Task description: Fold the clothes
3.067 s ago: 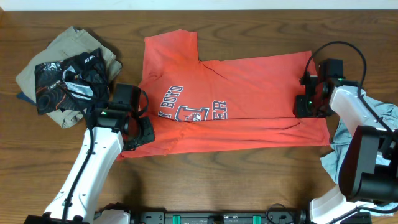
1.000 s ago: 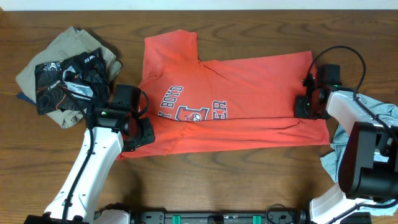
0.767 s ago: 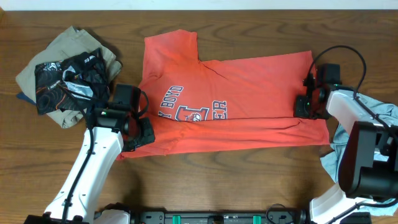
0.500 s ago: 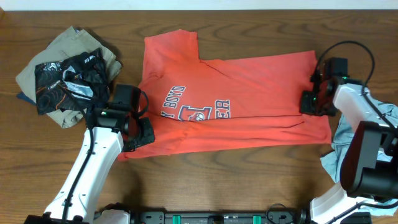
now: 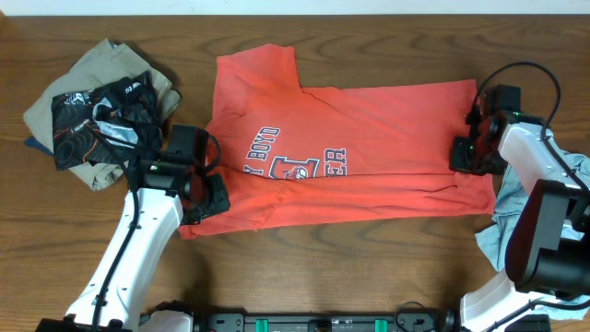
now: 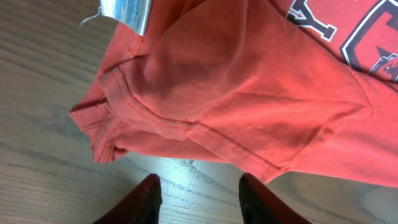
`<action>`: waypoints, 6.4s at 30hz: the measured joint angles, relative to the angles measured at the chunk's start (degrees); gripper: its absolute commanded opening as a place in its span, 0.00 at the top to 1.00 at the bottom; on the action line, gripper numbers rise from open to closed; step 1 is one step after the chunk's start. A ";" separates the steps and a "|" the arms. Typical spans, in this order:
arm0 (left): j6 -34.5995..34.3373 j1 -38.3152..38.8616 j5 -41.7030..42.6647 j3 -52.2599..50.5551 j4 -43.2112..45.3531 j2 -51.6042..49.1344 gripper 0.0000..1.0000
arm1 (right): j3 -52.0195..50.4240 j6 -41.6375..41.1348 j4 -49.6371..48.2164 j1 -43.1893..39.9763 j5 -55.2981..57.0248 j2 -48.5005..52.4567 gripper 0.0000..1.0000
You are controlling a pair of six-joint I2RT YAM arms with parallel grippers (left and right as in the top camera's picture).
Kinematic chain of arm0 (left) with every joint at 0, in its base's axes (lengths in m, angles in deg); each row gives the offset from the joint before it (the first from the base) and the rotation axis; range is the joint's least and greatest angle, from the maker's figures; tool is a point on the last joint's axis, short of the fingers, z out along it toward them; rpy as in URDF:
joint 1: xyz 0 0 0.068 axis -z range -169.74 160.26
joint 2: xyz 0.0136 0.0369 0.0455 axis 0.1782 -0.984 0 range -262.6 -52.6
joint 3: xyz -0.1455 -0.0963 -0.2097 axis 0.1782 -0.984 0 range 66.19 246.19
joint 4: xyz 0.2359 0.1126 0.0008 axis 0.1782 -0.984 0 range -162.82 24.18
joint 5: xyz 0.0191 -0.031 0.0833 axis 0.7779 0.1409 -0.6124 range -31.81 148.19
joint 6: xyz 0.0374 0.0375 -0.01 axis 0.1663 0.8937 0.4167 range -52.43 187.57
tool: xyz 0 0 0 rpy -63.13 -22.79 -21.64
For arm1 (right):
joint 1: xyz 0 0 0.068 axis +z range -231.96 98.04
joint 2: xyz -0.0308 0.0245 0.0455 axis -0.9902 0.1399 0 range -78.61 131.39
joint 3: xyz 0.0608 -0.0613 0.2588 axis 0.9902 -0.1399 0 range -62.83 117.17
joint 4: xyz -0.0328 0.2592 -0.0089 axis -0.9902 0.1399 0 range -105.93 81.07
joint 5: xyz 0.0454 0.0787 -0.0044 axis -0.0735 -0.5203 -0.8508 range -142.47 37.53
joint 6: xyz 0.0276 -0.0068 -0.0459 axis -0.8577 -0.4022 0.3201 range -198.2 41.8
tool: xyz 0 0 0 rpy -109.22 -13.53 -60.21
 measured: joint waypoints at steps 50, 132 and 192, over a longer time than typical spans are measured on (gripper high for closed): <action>-0.02 0.00 1.20 -0.15 2.51 0.00 0.50 | 6.43 -5.97 13.97 -5.51 -1.75 -3.30 0.81; 0.31 -11.10 1.22 4.09 -2.51 -21.44 0.38 | -3.96 -11.04 17.29 -7.19 2.71 -4.07 0.59; 0.57 -5.46 13.88 1.31 19.17 -4.92 0.54 | -8.55 -10.25 -8.48 -12.61 2.19 -2.73 0.99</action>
